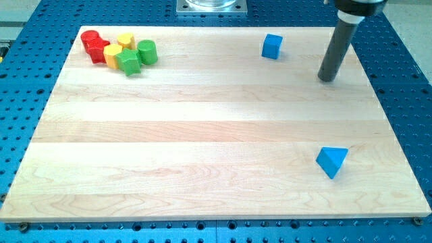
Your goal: Move the cube downwards
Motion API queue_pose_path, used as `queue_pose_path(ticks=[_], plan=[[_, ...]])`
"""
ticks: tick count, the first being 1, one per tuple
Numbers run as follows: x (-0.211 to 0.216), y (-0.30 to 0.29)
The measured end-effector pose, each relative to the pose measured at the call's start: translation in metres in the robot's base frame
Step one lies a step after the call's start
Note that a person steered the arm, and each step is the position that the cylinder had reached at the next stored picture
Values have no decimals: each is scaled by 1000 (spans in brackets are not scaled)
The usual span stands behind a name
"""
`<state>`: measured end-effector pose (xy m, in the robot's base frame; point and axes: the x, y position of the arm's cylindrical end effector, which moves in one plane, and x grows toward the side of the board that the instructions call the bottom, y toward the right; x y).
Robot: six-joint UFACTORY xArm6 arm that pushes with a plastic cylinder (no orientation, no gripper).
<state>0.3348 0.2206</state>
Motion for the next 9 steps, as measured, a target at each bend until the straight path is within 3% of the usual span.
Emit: queue_pose_path(ticks=[1,3,4,5,6,7,8,9], plan=[[-28,0],[-44,2],[-95,-4],[-115,-37],[-99,-85],[-32,-99],[-38,-120],[13,-187]])
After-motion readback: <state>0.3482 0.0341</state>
